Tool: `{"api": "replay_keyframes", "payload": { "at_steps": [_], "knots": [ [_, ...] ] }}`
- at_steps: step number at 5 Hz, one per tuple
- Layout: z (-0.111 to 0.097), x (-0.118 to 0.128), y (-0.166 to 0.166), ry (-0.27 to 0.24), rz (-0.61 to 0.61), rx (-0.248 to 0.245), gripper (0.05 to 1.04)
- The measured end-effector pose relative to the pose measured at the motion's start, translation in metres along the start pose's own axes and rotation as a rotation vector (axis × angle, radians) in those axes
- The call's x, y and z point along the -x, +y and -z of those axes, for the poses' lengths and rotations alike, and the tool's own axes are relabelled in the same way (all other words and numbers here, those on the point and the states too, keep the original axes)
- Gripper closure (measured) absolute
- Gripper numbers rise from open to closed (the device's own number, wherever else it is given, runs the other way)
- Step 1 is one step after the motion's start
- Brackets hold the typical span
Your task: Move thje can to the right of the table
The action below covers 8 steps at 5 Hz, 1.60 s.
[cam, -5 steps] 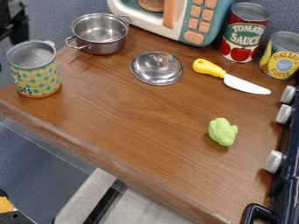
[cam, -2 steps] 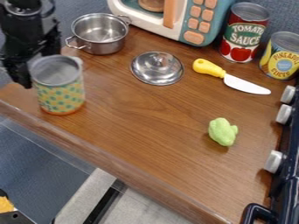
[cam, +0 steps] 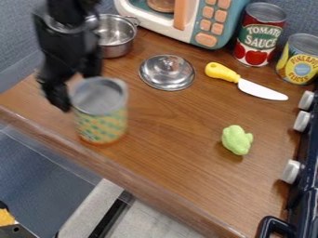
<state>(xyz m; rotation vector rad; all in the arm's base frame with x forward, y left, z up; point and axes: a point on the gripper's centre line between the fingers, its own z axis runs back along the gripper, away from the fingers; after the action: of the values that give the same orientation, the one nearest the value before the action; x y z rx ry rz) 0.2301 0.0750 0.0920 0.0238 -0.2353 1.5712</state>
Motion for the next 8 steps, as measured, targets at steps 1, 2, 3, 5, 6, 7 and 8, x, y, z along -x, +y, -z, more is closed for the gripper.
{"api": "replay_keyframes", "payload": {
  "at_steps": [1,2,3,5,6,7,8],
  "knots": [
    [0.001,0.038,0.004,0.039,0.074,-0.018,0.082],
    [0.0,0.064,0.004,0.042,0.086,-0.027,0.082],
    [0.001,0.091,0.008,0.077,0.077,-0.07,0.082],
    [-0.008,0.136,0.003,0.133,0.09,-0.1,0.082],
    [-0.01,0.151,0.001,0.157,0.112,-0.097,0.082],
    [-0.011,0.153,0.001,0.157,0.099,-0.09,0.082],
    [-0.022,0.146,-0.004,0.163,0.078,-0.045,0.082]
  ]
}}
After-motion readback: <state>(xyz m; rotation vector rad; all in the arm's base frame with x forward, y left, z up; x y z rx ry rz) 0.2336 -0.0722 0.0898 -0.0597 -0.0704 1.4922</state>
